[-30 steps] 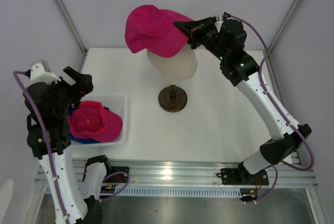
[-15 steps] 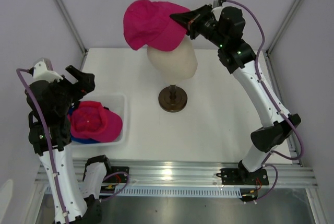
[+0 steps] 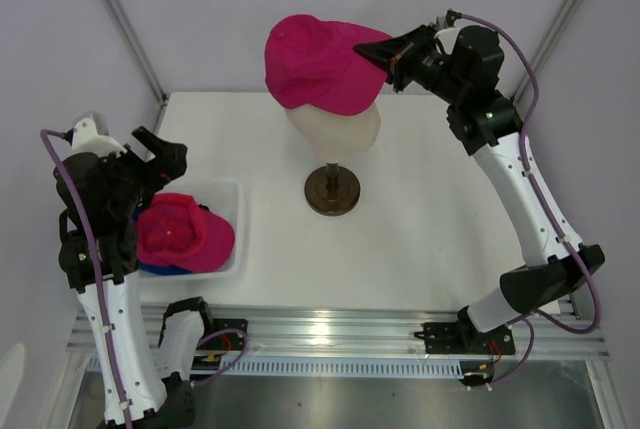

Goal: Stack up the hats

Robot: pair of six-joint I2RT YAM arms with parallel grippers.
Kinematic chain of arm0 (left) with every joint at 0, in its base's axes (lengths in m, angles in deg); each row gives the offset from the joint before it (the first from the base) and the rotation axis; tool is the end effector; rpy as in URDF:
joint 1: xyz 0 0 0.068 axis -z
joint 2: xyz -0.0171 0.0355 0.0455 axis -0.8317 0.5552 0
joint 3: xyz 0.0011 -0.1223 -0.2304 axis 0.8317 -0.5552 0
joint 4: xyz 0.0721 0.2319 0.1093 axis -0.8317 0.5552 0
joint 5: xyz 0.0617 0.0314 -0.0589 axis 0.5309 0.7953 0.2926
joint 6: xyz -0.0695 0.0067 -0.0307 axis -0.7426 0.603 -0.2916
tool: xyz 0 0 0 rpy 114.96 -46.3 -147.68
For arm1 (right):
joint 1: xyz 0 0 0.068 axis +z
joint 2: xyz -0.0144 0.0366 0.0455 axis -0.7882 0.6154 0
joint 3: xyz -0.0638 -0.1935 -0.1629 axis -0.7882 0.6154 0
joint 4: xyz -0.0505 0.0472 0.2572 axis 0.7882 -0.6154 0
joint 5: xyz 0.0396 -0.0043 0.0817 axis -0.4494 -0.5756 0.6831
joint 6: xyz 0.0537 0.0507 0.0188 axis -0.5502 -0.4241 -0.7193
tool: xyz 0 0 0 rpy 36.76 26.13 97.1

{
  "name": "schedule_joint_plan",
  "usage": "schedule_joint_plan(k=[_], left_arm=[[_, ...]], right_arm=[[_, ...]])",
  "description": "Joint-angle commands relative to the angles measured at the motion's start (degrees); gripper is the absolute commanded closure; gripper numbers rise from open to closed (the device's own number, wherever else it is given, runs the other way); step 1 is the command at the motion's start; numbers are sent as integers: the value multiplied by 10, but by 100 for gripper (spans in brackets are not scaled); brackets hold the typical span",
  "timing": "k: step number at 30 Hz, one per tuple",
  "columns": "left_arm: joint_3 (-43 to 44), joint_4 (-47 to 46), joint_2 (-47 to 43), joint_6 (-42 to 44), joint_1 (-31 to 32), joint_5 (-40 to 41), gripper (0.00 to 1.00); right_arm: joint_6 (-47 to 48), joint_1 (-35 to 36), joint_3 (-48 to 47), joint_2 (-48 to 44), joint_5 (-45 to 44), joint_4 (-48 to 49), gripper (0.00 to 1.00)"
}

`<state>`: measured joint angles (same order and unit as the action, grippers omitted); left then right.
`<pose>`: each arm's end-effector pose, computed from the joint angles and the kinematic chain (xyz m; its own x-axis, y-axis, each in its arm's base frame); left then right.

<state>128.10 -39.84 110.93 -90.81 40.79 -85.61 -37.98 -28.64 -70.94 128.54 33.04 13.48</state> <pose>0.1608 0.0291 0.4257 -0.2240 -0.4711 -0.8532 -0.1493 0.8817 -0.4477 0.3256 0.1685 0.5042 -0.7001 0.6782 -0.2233 -0.1921 0.1223 0.9737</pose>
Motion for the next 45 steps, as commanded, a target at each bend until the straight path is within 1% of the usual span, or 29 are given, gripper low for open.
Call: schedule_joint_plan(k=[1,5,7,11,17,25,26,27,28,29,30,32,33,36,39,42,45], left_arm=[[-2,-18,-4,-1,5,-15,1],[-1,-19,-5,-4,5,-16,0],[-1,-18,-7,-4,5,-16,1],[-4,-18,-5,-4,5,-14,0],[-15,-27,-6,-11,5,-23,0],[-22,-41,-8,-8,5,-51,0],[-22,-43,-8,-8,5,-52,1],[-21,-43,-9,-6,5,-51,0],[-18,-40,-8,-4,5,-47,0],[-17,-39,-9,-4,5,-44,0],[-16,-37,-9,-2,4,-41,1],[-9,-32,-9,0,5,-39,1],[-9,-31,-9,2,5,-39,0],[0,-29,-9,0,4,-38,0],[2,-30,-8,-7,5,-40,1],[-1,-32,-6,-13,5,-50,1],[-1,-32,-3,-15,5,-60,0]], right_arm=[[-18,-16,1,-25,41,7,100],[-18,-32,3,-16,74,-14,100],[-25,-39,21,-12,104,-16,100],[-15,-44,41,-6,123,-40,100],[-11,-54,75,-10,127,-43,100],[0,-91,79,8,186,-15,99],[6,-93,80,10,193,-12,93],[22,-94,80,12,203,-14,79],[30,-97,82,11,208,-16,75],[38,-100,84,10,213,-16,68],[52,-104,92,6,216,-13,56],[61,-114,100,1,228,-6,51],[69,-117,108,-6,230,-5,47],[87,-125,114,-20,234,-21,45],[118,-125,134,-53,215,-54,43],[100,-128,186,-90,210,-19,43],[83,-127,204,-105,211,0,43]])
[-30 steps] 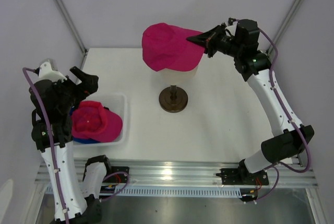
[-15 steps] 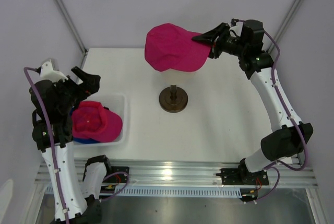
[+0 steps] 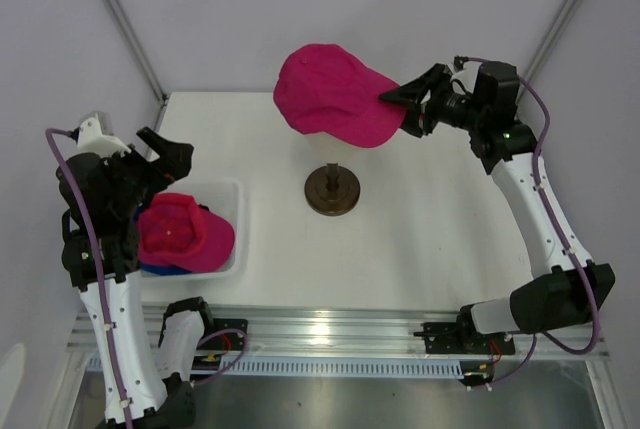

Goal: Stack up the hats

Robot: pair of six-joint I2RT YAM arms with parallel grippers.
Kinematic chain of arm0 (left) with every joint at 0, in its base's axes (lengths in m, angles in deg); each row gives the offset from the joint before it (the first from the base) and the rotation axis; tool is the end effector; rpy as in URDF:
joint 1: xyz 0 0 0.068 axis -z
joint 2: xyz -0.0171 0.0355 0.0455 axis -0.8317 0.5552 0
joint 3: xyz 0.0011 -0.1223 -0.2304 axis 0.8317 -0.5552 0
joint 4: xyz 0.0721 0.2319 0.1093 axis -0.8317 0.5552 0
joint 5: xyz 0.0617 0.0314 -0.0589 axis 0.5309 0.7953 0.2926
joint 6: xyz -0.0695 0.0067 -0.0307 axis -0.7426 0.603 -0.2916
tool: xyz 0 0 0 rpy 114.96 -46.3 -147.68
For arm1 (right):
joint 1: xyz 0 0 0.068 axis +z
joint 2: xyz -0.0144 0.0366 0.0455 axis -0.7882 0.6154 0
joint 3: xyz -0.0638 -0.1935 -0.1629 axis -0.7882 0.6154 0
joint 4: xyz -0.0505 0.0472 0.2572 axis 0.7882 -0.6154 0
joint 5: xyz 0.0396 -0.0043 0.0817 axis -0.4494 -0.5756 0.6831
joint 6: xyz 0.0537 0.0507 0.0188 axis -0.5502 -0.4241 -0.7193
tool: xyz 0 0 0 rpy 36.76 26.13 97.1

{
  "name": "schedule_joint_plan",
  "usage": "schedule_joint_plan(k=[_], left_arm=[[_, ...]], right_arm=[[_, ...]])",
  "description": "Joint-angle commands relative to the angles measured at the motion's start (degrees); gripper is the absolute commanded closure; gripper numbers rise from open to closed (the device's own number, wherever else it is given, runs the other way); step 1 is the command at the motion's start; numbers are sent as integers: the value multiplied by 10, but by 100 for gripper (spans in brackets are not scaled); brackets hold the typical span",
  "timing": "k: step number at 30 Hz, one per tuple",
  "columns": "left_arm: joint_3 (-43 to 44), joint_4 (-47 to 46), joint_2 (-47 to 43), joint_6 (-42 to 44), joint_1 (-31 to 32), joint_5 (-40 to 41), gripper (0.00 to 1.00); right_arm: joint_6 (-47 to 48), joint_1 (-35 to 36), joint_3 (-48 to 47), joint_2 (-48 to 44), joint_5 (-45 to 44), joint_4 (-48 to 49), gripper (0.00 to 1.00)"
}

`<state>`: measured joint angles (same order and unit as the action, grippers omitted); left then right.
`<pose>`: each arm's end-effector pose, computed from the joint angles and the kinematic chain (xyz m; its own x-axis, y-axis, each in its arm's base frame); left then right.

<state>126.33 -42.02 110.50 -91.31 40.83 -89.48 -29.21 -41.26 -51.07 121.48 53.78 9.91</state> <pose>0.1640 0.0255 0.4221 -0.2380 -0.4751 -0.8471 -0.0847 0.8790 -0.4692 0.3284 0.1080 0.4143 -0.8264 0.5303 -0.1895 -0.0638 0.2462 0.9671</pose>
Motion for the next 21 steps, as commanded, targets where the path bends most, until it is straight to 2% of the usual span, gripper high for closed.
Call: schedule_joint_plan(k=[1,8,13,16,19,20,21], left_arm=[[15,-10,1,-11,4,-21,1],[13,-10,0,-10,4,-20,1],[12,-12,8,-6,4,-31,0],[18,-5,13,1,4,-24,1],[21,-5,13,2,4,-22,0],[20,-5,14,1,4,-24,0],[20,-6,14,0,4,-25,1]], right_arm=[[-5,0,5,-37,5,35,43],[2,-1,17,-82,-7,3,38],[-6,-2,69,-101,-2,2,37],[-8,-2,96,-109,-9,8,48],[-1,-2,100,-107,-11,9,69],[1,-2,98,-105,-8,13,87],[1,-4,95,-103,-6,15,98]])
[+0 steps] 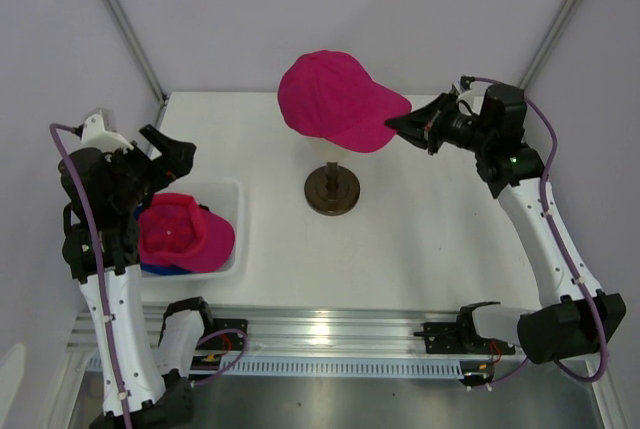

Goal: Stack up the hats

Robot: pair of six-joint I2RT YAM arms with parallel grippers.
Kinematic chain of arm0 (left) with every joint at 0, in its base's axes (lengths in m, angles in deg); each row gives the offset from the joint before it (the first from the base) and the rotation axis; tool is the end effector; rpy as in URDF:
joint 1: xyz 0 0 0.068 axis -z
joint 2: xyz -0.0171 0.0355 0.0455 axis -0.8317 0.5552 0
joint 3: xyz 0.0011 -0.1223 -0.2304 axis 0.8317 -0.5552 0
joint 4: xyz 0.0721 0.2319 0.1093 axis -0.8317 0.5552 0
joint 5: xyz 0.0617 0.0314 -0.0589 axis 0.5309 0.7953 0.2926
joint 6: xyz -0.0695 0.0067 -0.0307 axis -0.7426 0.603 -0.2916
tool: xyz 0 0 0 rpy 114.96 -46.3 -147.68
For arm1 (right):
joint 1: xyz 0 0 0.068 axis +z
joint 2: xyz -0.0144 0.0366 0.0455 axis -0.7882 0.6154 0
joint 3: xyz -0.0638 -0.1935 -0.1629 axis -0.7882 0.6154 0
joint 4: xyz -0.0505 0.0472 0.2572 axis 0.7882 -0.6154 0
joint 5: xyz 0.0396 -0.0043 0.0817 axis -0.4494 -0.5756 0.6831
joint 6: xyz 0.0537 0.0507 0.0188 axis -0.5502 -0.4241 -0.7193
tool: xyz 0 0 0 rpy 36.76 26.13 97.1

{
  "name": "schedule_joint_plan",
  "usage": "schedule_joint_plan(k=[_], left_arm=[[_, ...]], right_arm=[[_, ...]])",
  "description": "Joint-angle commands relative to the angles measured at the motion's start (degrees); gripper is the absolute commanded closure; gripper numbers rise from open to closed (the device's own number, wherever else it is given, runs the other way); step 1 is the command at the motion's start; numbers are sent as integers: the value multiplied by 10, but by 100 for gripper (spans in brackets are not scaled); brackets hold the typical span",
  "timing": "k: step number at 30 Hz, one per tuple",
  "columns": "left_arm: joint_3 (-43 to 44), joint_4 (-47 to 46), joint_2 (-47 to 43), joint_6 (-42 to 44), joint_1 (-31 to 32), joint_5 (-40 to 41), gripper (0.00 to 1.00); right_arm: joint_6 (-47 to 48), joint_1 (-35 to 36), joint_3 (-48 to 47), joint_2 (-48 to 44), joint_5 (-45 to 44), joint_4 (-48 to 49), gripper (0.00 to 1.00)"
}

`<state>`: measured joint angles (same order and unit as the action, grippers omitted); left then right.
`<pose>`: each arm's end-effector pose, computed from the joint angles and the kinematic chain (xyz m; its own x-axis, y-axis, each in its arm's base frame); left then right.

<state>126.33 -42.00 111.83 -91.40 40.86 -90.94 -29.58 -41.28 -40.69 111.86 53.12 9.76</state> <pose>0.1708 0.0256 0.4187 -0.2674 -0.4811 -0.8349 -0.0730 0.8741 -0.4803 0.2893 0.0999 0.3991 -0.8233 0.5404 -0.1739 -0.0411 0.2488 0.9677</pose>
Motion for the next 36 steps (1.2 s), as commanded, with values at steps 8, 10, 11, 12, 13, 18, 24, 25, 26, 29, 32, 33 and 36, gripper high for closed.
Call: schedule_joint_plan(k=[8,10,11,12,13,18,24,25,26,29,32,33,36], left_arm=[[6,-20,2,-6,4,-13,1],[-10,-26,1,-6,4,-6,0],[-18,-27,2,-6,4,-5,0],[-17,-28,4,-6,4,-7,0],[-16,-27,8,-6,4,-12,0],[-8,-22,19,6,4,-13,0],[-15,-34,22,3,4,-21,0],[-15,-34,24,3,4,-23,1],[-15,-32,25,5,4,-23,0],[-8,-29,23,8,4,-22,0],[-3,-24,20,8,4,-19,0],[-3,-24,19,8,4,-19,1],[-2,-21,17,8,4,-19,1]], right_arm=[[82,-19,-146,67,39,-52,100],[87,-23,-160,77,57,-53,100],[83,-26,-170,86,62,-50,100],[83,-27,-175,93,68,-48,100],[83,-32,-182,98,79,-52,100],[111,-39,-250,141,111,-95,100],[108,-89,-273,160,177,-84,100],[112,-96,-274,163,188,-82,100],[118,-102,-283,172,194,-82,98],[134,-126,-303,192,205,-82,88],[157,-127,-338,219,212,-91,78],[162,-128,-346,226,211,-96,77],[177,-127,-357,245,200,-104,75]])
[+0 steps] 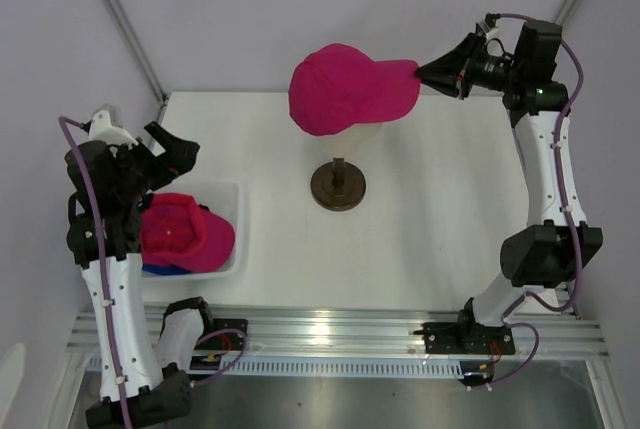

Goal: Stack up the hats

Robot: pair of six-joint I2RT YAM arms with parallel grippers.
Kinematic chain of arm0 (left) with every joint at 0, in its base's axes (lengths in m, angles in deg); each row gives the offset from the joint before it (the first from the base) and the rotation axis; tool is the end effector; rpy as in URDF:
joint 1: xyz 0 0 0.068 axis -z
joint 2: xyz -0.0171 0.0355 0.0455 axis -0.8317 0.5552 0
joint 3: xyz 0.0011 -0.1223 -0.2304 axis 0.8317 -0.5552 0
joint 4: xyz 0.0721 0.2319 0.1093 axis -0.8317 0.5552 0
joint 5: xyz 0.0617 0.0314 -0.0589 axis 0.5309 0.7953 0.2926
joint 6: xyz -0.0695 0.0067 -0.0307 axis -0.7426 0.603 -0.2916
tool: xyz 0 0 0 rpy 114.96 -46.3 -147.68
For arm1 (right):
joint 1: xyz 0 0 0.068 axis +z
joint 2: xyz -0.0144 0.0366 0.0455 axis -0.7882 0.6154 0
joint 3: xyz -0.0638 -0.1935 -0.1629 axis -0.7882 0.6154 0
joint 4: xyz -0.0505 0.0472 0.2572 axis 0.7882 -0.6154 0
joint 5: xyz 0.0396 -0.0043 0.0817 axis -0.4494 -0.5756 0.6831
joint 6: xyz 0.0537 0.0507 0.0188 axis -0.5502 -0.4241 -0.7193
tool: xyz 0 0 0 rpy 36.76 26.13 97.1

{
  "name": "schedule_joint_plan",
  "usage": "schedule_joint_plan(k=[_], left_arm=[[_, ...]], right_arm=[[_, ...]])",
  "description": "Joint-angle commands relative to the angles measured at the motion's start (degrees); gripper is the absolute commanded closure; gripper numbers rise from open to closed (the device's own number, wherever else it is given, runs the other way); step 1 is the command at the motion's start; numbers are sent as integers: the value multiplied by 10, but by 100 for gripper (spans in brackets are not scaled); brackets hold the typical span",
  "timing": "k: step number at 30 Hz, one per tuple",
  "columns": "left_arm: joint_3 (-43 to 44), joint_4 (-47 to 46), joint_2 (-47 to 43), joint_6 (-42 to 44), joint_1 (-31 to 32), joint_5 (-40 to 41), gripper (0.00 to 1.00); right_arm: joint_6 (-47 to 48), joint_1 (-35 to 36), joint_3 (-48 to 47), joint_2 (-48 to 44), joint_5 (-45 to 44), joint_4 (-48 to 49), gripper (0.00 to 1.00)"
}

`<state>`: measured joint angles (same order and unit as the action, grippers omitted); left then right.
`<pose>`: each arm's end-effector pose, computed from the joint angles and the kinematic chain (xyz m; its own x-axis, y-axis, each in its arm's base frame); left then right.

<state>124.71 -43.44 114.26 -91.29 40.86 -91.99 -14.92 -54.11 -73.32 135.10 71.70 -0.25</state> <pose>0.1871 0.0290 0.4059 -0.3110 -0.4888 -0.8151 -0.0778 0.8678 -0.4907 0.3731 0.0434 0.4532 -0.8321 0.4188 -0.3636 -0.2623 0.2805 0.9233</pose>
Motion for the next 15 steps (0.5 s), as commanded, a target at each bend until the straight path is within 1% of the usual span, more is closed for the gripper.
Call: schedule_joint_plan(k=[1,3,5,7,8,9,10,11,12,13,14,15], left_arm=[[16,-1,-8,7,3,-7,1],[17,2,-12,7,4,-6,1],[21,8,-15,9,4,-4,1],[25,14,-18,11,4,-1,1],[30,18,-19,14,4,1,1],[35,23,-19,15,4,1,0],[36,25,-21,17,4,1,1],[36,26,-21,16,4,1,0],[34,27,-22,16,4,2,1],[35,26,-22,15,4,0,1],[34,26,-23,15,4,-1,0],[33,26,-23,14,4,-6,0]], right_arm=[[33,3,-31,14,13,-5,74],[50,4,-27,15,6,-16,74],[69,6,-26,14,6,-30,65],[110,5,-22,0,-8,-66,51],[123,4,-18,-8,-15,-78,39],[132,4,-12,-19,-29,-92,32],[136,2,13,-47,-35,-90,19],[131,2,32,-65,-41,-82,11],[121,2,53,-82,-52,-56,6],[111,2,77,-123,-58,-38,1],[79,3,127,-141,-66,-19,1],[62,6,152,-158,-80,23,1]])
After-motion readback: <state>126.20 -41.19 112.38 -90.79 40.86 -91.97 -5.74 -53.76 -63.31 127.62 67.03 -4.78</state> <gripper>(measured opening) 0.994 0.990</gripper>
